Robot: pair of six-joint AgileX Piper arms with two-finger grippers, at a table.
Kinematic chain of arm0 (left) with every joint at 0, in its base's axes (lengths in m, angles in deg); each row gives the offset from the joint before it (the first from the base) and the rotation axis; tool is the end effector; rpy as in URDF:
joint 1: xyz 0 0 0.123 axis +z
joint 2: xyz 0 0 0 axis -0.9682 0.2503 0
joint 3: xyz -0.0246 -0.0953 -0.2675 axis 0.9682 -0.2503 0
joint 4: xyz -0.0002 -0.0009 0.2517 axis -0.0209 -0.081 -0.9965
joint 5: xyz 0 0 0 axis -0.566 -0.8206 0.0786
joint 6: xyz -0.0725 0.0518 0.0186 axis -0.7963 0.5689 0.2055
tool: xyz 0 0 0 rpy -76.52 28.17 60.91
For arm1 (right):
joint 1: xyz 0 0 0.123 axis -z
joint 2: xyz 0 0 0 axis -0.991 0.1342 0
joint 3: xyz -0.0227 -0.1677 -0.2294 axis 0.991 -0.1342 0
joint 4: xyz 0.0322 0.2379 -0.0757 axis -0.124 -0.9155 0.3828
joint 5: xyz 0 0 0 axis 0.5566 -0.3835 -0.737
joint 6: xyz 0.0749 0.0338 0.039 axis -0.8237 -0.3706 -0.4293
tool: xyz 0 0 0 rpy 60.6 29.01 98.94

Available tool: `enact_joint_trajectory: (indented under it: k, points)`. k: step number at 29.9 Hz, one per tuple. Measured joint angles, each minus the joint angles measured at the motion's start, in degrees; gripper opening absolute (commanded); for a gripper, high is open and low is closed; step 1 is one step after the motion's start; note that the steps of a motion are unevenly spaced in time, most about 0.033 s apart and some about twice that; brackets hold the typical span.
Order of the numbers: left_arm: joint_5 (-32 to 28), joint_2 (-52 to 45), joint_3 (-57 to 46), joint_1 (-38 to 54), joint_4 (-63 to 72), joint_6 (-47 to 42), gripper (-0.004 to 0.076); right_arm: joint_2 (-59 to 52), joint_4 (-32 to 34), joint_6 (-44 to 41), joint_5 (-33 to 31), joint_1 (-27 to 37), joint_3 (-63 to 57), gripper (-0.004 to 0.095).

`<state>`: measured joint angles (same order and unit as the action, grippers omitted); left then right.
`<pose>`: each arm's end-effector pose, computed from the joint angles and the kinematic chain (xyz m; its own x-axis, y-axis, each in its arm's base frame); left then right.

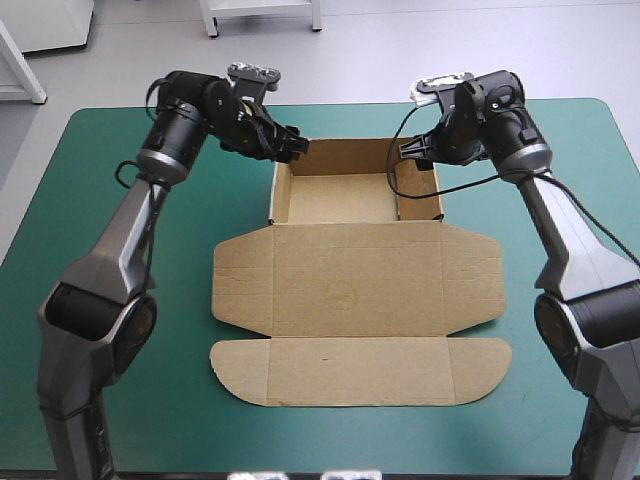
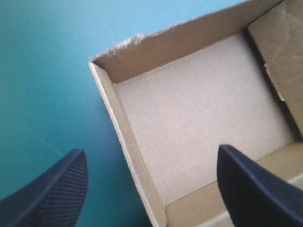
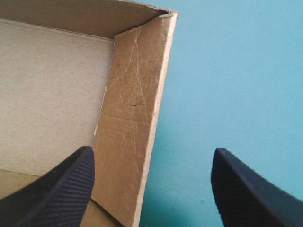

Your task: Fold the box

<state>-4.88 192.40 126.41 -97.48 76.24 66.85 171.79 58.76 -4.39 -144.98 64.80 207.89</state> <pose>0.4030 -0.1729 0.3947 -0.7401 0.2817 -0.6107 0.4194 0.9032 -0.0917 0.4052 0.1185 0.3782 -0.8230 -0.1625 -0.5443 -0.1740 0.9843 -0.0307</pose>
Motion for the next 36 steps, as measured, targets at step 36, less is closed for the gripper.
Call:
enact_joint_trajectory:
  k: [36]
  points:
    - [-2.94,-84.63,-68.46,-8.28,-12.56,-7.76,0.0477,4.9,-1.08,3.42,3.18,0.0,-3.01,0.0583]
